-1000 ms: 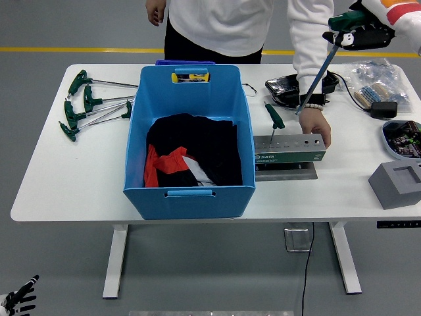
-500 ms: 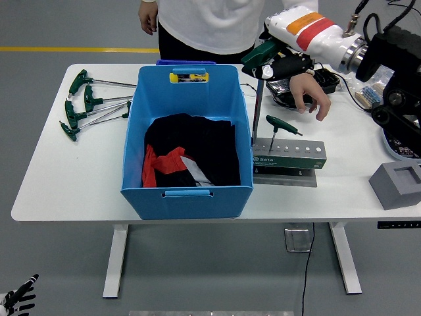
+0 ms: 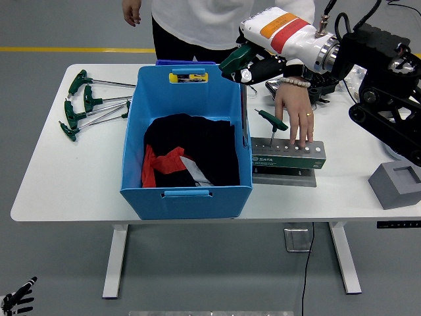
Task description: Lift tool from toolbox,place it in box,lift tool from toolbox,place it in box
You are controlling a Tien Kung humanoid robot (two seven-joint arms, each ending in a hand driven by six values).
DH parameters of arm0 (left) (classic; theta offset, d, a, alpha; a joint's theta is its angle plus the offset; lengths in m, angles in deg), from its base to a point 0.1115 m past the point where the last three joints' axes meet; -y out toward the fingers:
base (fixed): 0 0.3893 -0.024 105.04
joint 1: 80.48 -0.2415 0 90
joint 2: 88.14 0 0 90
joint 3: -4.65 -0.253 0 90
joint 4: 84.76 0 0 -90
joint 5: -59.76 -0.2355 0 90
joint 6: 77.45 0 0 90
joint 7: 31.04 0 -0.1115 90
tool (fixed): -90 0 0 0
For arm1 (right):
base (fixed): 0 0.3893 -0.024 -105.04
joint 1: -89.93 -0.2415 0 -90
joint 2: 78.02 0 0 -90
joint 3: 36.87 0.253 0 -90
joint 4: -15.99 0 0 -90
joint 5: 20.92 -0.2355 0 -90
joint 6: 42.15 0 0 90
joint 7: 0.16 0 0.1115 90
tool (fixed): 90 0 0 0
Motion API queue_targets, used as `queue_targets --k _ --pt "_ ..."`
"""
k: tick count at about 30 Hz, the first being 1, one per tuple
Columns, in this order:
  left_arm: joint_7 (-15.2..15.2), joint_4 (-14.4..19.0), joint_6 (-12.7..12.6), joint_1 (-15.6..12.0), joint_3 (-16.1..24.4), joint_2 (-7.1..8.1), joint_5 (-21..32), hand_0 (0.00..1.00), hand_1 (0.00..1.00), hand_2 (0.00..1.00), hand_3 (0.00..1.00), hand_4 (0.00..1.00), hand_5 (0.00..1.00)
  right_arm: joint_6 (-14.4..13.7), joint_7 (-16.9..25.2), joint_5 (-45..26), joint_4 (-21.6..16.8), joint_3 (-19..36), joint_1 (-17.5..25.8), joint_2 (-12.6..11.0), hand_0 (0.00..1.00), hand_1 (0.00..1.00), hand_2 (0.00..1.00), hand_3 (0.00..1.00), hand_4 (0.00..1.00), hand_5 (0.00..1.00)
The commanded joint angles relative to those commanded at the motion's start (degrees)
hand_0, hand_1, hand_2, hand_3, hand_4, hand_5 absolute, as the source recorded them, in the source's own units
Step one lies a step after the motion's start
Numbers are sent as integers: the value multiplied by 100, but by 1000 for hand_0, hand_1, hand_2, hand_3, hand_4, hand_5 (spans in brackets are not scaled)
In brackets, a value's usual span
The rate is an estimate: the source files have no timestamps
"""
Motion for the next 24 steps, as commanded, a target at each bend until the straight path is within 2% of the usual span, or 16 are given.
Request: queue_targets --k 6,11,20,21,24 --pt "-5 0 -2 3 6 16 -28 731 691 729 728 817 671 -2 -10 -46 6 31 -114 93 26 2 2 2 778 626" --pt "-12 0 -3 -1 29 23 -70 731 691 729 727 816 671 -7 -34 -129 30 -9 -211 274 26 2 2 2 781 621" --pt "3 0 3 49 16 30 -73 731 691 729 727 817 670 -107 -68 -351 150 -476 -383 746 26 2 4 2 783 617" --pt "-4 0 -1 49 41 34 -95 731 691 729 727 817 670 -137 -71 -398 189 -567 -407 824 57 2 32 7 786 608" --pt "-14 0 -5 43 70 41 -118 731 691 729 727 817 670 -209 -84 -535 293 -724 -447 982 57 2 32 7 786 608"
